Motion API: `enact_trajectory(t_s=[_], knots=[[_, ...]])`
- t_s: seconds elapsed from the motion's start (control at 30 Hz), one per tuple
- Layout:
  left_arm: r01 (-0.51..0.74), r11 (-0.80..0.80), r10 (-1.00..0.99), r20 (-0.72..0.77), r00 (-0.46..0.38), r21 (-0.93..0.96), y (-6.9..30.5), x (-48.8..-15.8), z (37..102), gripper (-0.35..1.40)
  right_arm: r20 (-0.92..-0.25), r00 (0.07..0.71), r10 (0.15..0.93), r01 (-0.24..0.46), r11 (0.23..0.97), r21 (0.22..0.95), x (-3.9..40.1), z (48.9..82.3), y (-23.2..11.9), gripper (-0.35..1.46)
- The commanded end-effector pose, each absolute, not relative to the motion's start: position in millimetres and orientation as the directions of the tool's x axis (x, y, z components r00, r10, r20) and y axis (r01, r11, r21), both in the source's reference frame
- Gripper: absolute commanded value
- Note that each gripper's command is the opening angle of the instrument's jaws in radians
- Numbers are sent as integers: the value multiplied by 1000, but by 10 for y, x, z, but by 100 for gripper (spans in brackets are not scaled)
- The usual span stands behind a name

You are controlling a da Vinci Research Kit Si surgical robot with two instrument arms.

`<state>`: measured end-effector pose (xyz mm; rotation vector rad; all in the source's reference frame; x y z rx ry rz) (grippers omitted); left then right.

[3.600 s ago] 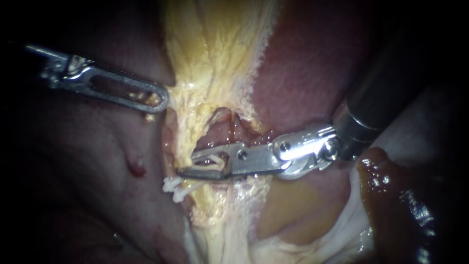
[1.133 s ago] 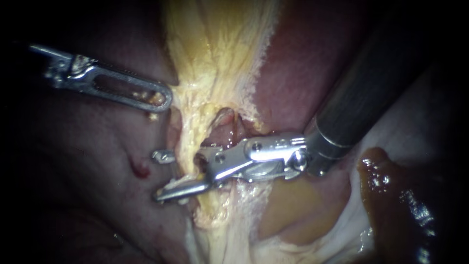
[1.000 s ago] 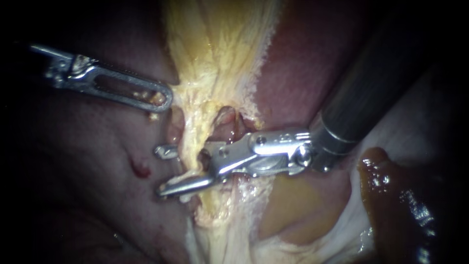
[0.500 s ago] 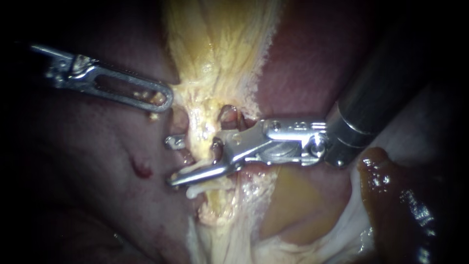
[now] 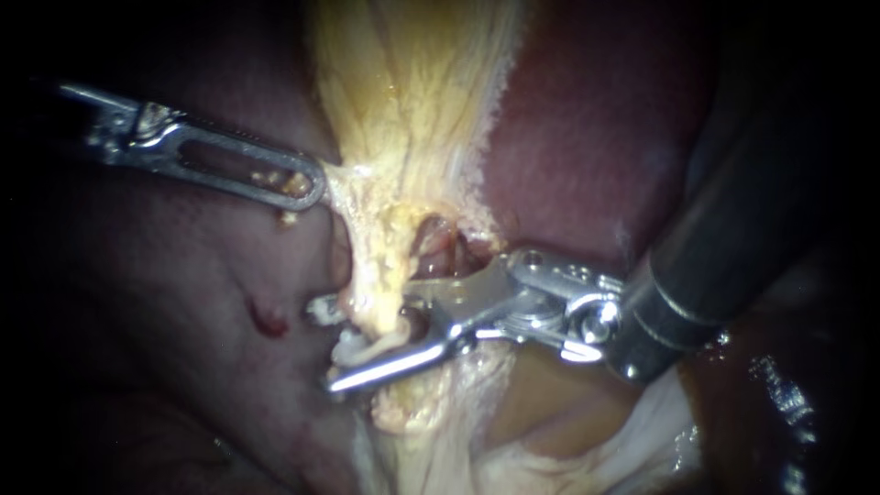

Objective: Clipping third clip left tube

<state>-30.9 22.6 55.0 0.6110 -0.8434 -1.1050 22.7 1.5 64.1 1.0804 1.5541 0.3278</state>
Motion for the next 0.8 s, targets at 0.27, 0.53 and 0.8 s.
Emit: enact_trajectory(t_s=[0.27, 0.53, 0.8], knots=[[515, 345, -939, 277, 206, 785, 226, -308, 550, -35, -613, 65, 787, 448, 526, 723, 226, 641, 18, 50], [515, 344, -939, 277, 206, 785, 226, -308, 550, -35, -608, 58, 792, 429, 530, 732, 225, 643, 20, 47], [515, 345, -939, 277, 206, 785, 226, -308, 550, -35, -593, 42, 804, 420, 524, 741, 216, 652, 25, 31]])
